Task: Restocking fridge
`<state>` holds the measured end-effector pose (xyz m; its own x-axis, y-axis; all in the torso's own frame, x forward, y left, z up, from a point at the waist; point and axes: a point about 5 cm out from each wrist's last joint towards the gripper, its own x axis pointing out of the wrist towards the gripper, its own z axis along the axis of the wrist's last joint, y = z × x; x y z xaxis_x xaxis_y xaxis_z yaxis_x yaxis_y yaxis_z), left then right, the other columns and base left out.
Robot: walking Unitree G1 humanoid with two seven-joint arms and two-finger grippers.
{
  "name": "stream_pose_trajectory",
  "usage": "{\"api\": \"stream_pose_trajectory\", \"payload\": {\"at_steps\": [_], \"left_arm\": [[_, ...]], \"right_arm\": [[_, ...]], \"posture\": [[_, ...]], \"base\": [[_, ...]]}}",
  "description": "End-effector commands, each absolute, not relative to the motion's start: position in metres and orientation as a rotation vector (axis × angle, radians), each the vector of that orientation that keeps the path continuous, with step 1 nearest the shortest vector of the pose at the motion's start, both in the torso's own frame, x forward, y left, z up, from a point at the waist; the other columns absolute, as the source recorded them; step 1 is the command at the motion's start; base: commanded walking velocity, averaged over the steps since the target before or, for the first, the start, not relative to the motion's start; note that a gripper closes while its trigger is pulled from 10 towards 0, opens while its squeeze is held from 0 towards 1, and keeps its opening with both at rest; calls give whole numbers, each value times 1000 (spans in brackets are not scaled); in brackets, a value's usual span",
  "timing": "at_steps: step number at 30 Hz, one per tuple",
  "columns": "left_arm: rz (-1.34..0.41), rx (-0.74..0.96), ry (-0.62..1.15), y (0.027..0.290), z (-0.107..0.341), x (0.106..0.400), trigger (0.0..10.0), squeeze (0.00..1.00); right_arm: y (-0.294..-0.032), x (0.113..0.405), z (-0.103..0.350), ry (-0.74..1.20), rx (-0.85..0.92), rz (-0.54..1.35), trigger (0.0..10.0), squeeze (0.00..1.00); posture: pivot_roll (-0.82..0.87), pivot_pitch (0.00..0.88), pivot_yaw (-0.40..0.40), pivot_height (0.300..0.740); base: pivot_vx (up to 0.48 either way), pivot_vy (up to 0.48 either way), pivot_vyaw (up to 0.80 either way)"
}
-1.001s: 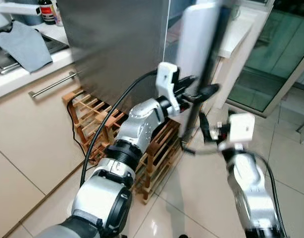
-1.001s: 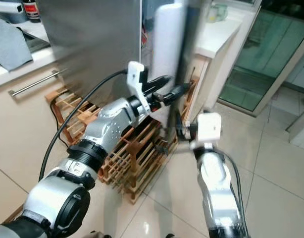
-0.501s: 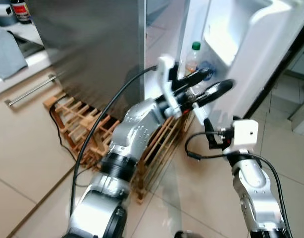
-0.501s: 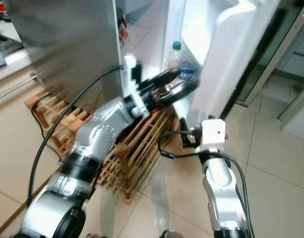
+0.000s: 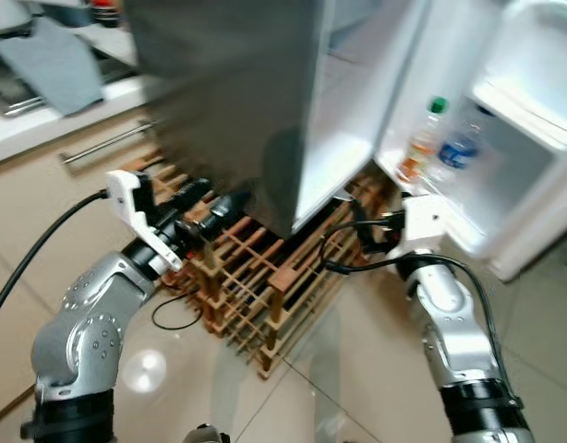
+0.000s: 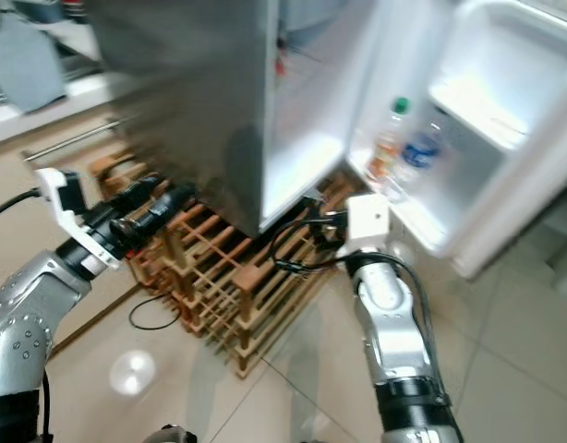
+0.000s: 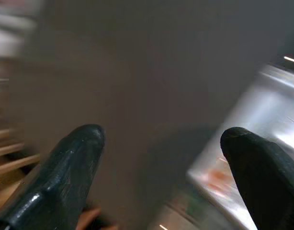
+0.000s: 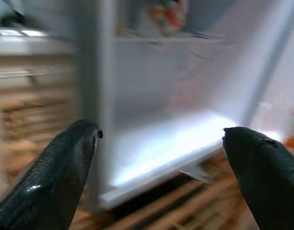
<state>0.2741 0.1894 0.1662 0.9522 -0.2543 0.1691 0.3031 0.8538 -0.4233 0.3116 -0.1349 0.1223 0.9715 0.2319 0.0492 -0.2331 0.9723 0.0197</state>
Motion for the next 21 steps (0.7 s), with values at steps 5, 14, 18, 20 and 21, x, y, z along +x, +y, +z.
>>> {"api": "stream_pose_trajectory", "payload": {"at_steps": [5,14,18,20,21], "left_arm": [[-65,-309,34,183,137,266,10000,0],[-32,-217,-18,177,152,290,10000,0],[-24,-204,-10,170,150,294,10000,0],[16,-132,-21,167,149,295,10000,0],[58,-76,8,170,144,296,10000,0]], "right_arm": [[-135,316,116,-6,93,227,10000,0],[-123,318,116,-16,117,254,10000,0],[-121,320,117,-22,125,258,10000,0],[-119,322,120,-34,125,266,10000,0],[-120,321,121,-39,121,266,10000,0]], "posture": [[72,0,-72,740],[15,0,-35,740],[4,0,-25,740],[-7,0,-17,740],[-13,0,-17,740]], "base": [[0,0,710],[0,0,685],[0,0,663],[0,0,638],[0,0,613]]}}
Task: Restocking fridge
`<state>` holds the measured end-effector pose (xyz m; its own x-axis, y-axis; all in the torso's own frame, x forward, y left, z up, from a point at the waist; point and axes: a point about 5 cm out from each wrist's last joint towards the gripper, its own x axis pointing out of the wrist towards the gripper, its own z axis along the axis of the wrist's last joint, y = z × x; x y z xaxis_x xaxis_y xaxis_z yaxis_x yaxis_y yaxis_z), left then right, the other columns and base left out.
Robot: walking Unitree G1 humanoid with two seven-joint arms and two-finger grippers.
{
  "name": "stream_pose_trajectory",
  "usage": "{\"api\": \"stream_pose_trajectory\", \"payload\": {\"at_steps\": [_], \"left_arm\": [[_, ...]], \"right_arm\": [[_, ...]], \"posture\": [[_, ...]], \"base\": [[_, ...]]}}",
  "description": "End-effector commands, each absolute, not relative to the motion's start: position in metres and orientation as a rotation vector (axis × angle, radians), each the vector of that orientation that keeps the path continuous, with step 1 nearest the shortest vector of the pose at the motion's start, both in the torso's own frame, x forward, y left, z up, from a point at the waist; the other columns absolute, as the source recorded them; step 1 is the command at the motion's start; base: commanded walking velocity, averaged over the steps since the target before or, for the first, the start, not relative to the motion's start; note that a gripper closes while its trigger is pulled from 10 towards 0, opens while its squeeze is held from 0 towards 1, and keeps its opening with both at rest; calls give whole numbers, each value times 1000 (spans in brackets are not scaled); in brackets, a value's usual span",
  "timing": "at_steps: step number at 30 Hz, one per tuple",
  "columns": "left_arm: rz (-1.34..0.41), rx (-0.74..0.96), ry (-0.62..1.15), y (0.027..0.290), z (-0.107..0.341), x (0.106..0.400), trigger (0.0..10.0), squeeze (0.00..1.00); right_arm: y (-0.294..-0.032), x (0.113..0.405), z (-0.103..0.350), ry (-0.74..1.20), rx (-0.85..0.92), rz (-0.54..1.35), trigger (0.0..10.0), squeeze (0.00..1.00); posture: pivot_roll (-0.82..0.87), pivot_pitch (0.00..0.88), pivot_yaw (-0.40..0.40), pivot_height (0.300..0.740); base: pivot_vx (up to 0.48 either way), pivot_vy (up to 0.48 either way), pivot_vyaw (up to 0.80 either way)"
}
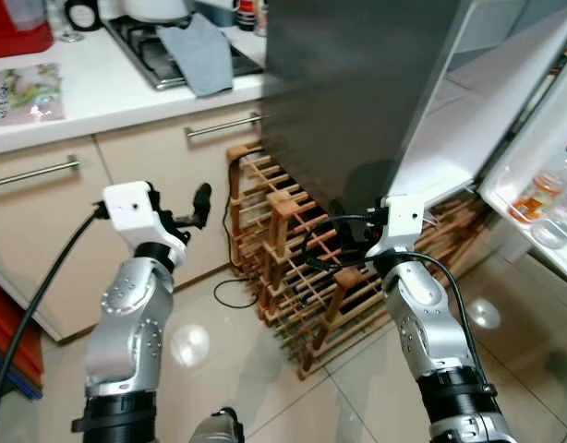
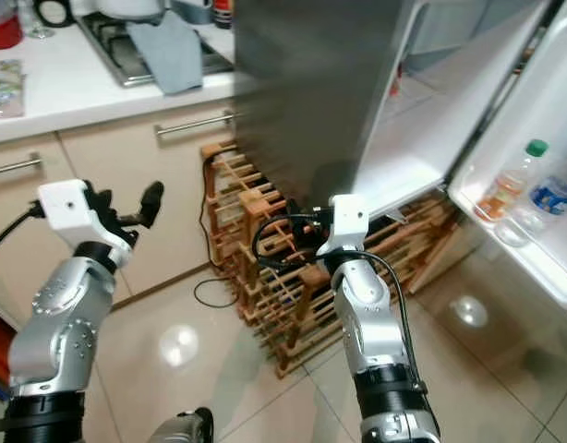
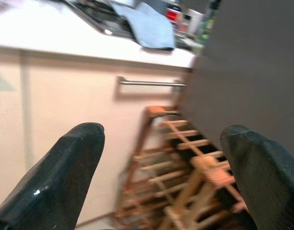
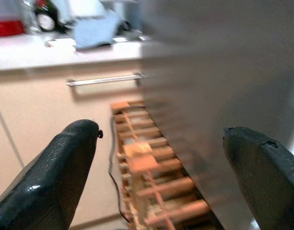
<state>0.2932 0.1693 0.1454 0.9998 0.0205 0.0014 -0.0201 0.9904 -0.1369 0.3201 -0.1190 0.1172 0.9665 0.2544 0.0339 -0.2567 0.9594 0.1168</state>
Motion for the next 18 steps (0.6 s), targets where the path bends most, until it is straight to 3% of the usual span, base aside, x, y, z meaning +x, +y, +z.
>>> {"api": "stream_pose_trajectory", "payload": {"at_steps": [1,6,12,18], "left_arm": [[105,-33,40,176,137,296,10000,0],[205,4,94,187,126,296,10000,0],[191,41,62,185,131,298,10000,0],[193,46,38,175,135,307,10000,0]], "right_arm": [[-120,321,121,-44,115,263,10000,0],[-125,319,120,-49,93,260,10000,0],[-124,320,120,-52,71,264,10000,0],[-114,321,123,-64,56,297,10000,0]], "posture": [[-19,0,-13,740],[-19,0,-11,740],[-35,0,-2,740],[-64,0,1,740]], "base": [[0,0,606],[0,0,584],[0,0,567],[319,-129,565]]}}
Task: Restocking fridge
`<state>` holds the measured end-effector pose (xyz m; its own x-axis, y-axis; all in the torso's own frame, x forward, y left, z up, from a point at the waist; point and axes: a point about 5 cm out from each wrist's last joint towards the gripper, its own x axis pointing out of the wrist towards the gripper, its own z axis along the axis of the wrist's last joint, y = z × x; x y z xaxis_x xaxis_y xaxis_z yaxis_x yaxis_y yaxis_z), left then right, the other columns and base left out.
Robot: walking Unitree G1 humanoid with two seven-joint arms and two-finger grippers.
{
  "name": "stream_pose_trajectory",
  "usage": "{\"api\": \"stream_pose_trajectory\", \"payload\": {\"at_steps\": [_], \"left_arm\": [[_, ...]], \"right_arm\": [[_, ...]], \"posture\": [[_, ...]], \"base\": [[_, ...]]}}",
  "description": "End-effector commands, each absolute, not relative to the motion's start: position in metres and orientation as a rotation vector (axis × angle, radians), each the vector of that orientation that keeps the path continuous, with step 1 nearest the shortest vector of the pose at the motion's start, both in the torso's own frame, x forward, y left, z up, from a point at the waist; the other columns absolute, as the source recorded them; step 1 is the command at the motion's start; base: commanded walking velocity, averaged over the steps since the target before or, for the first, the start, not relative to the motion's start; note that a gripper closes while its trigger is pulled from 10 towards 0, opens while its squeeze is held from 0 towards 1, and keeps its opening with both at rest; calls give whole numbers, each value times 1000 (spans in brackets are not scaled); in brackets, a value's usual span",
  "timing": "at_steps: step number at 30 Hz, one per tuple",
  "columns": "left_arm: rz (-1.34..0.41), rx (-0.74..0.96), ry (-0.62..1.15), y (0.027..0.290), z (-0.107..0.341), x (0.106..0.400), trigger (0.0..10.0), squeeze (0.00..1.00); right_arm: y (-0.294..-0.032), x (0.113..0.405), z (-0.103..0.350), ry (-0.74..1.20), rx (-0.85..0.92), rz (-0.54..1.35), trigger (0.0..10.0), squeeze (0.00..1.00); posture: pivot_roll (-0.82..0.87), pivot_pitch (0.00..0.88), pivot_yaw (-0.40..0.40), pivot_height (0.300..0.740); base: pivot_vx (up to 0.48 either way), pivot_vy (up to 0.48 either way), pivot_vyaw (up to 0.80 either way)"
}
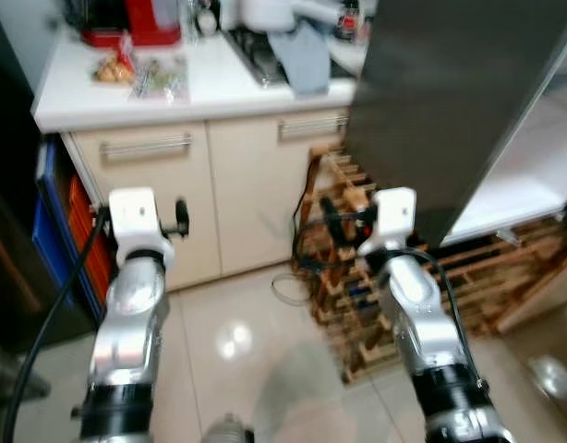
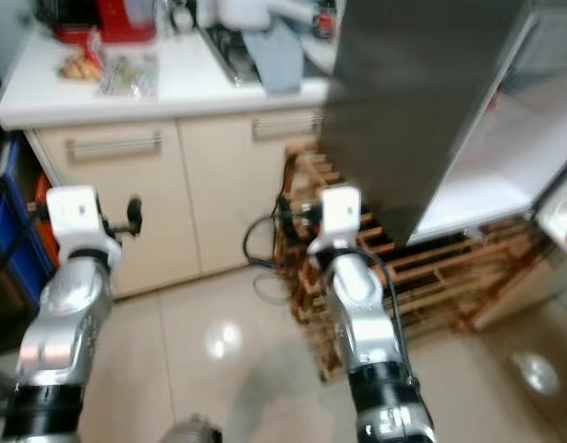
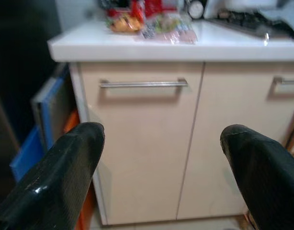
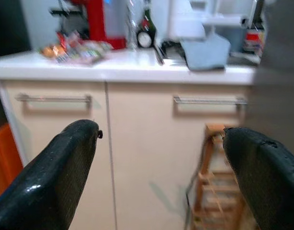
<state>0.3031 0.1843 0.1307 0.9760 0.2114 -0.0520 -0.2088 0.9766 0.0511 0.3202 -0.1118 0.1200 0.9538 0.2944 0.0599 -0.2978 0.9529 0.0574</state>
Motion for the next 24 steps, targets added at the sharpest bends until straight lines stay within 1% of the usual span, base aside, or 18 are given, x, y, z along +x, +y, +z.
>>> {"api": "stream_pose_trajectory", "payload": {"at_steps": [1,3,5,13,17,19,21,22,24], "left_arm": [[188,34,30,173,136,308,10000,0],[169,34,9,168,140,310,10000,0],[129,83,-40,161,149,312,10000,0],[120,115,-45,162,150,312,10000,0],[56,113,-82,160,157,312,10000,0],[46,135,-102,162,161,313,10000,0],[50,132,-106,164,163,314,10000,0],[37,139,-116,165,165,316,10000,0],[31,145,-121,165,166,316,10000,0]], "right_arm": [[-114,321,123,-64,54,302,10000,0],[-115,320,123,-62,52,308,10000,0],[-117,320,120,-55,49,316,10000,0],[-114,319,117,-46,64,318,10000,0],[-114,320,113,-40,86,281,10000,0],[-113,321,113,-35,103,276,10000,0],[-112,321,115,-47,78,281,10000,0],[-111,322,122,-97,36,270,10000,0],[-111,322,124,-116,26,261,10000,0]], "posture": [[-64,0,1,740],[-64,0,0,740],[-59,0,3,740],[-42,0,16,740],[-28,0,15,740],[-24,0,16,740],[-24,0,16,740],[-16,0,21,740],[-16,0,21,740]], "base": [[311,0,563],[0,0,569],[0,0,563],[0,0,564],[0,0,583],[442,0,587],[480,0,0],[480,0,0],[480,0,0]]}}
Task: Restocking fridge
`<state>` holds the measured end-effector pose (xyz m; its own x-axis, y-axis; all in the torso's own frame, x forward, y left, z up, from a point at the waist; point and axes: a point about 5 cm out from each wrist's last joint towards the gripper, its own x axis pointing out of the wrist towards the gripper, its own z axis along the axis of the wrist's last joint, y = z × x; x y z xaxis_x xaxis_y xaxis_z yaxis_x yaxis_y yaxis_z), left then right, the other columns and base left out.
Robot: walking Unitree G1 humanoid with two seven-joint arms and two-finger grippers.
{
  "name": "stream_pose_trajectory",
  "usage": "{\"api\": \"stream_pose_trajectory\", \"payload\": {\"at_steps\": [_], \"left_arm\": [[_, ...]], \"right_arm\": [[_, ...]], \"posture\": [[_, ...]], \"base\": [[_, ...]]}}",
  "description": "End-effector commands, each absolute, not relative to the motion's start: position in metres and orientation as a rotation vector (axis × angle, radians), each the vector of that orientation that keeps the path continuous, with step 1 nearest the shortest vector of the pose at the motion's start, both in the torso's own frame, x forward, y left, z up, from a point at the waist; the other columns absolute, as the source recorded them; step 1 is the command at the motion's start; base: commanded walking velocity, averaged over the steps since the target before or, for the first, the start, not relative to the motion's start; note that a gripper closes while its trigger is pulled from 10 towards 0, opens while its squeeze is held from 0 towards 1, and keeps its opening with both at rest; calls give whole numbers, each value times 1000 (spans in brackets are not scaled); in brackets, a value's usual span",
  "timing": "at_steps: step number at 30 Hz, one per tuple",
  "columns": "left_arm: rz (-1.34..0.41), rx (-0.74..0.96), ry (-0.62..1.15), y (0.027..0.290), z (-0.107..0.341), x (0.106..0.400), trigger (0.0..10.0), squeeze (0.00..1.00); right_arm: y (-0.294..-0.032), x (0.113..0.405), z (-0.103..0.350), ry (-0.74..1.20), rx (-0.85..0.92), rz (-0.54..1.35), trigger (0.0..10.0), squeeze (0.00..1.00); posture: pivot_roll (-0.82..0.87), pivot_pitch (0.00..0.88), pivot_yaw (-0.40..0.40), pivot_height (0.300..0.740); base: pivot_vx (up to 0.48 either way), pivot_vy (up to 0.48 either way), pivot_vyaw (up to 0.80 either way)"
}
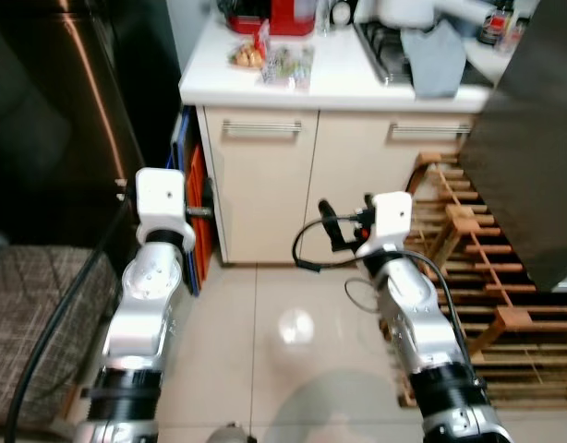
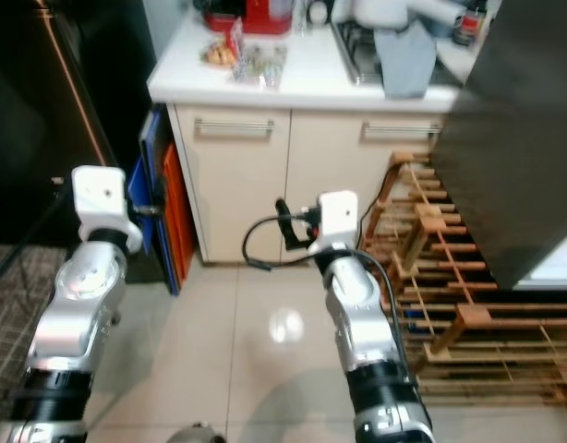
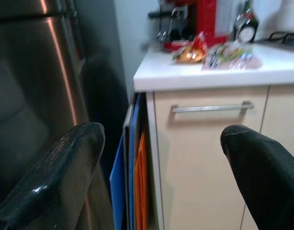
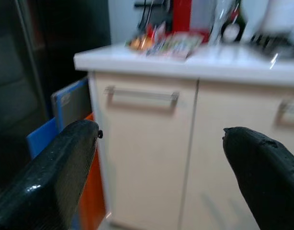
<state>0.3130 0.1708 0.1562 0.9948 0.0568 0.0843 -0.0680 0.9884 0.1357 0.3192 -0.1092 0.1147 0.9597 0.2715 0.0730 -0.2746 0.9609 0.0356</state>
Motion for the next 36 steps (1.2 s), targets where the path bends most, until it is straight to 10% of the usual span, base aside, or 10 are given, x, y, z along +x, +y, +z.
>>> {"api": "stream_pose_trajectory", "payload": {"at_steps": [1,27,28,29,30,36], "left_arm": [[27,153,-126,166,167,317,10000,0],[49,93,-147,167,177,331,10000,0],[52,94,-142,168,177,332,10000,47],[51,92,-139,168,177,332,10000,831],[52,83,-138,168,177,332,10000,1000],[26,82,-151,161,184,339,10000,1000]], "right_arm": [[-112,323,126,-126,29,248,10000,0],[-107,327,133,-162,-28,241,10000,0],[-102,326,135,-182,-52,269,10000,0],[-101,326,135,-179,-57,266,10000,0],[-101,327,135,-174,-54,256,10000,0],[-108,332,136,-142,14,192,10000,0]], "posture": [[-12,0,23,740],[-28,0,14,740],[-32,0,17,740],[-34,0,17,740],[-33,0,16,740],[-30,0,5,740]], "base": [[480,0,0],[480,0,0],[480,0,0],[480,0,0],[480,0,0],[480,0,0]]}}
